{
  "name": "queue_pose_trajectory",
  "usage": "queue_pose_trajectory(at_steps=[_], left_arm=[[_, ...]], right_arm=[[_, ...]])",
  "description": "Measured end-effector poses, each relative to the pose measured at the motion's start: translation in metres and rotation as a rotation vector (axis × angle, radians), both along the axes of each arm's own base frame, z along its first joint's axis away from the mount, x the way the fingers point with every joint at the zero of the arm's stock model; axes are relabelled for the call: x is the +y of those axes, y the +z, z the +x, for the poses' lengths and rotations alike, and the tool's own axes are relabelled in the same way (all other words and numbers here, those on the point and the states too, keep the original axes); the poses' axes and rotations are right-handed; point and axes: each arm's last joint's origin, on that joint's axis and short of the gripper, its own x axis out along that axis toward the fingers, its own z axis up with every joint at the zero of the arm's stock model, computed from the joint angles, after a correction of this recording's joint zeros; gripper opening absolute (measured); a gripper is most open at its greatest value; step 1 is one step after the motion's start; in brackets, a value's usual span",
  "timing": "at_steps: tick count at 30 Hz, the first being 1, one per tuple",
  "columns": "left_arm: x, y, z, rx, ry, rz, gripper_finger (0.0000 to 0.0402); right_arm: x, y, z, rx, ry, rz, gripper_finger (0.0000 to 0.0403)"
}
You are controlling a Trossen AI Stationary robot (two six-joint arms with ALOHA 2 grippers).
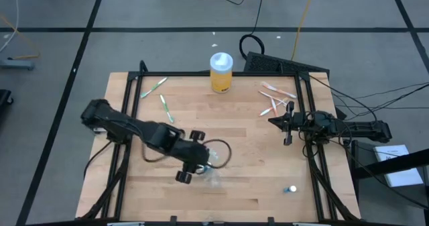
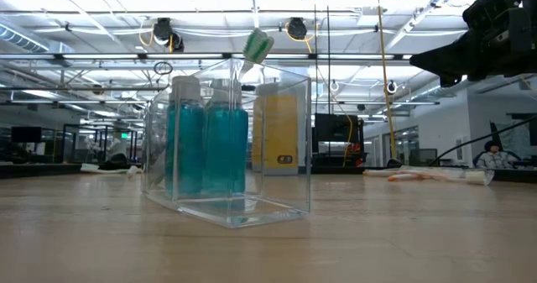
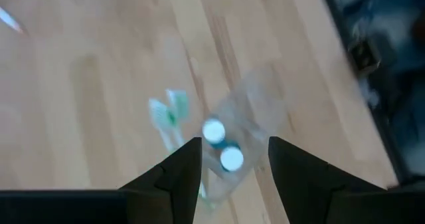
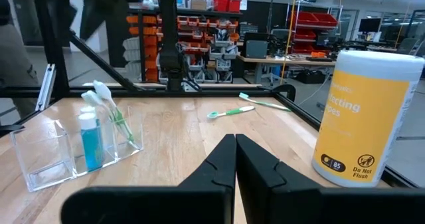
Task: Pick & Place toothbrushing station
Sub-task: Put the green toothbrush into the transparent organizer
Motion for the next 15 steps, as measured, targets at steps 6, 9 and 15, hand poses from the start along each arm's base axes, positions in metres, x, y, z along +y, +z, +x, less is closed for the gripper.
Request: queue_pose_trajectory(at_steps=[6, 9, 15], left_arm=[[0.008, 0.026, -0.032, -0.255, -0.018, -0.013, 0.0182], [0.017, 0.019, -0.051, -0.333, -0.004, -0.012, 0.0182], [0.04, -0.011, -0.083, -0.497, 0.106, 0.013, 0.0182]], right_arm=[[0.0, 0.0, 0.0, 0.0, 0.0, 0.0, 0.0004], [0.0, 0.0, 0.0, 0.0, 0.0, 0.0, 0.0004], [0.0, 0.0, 0.0, 0.001, 0.0, 0.0, 0.0004]])
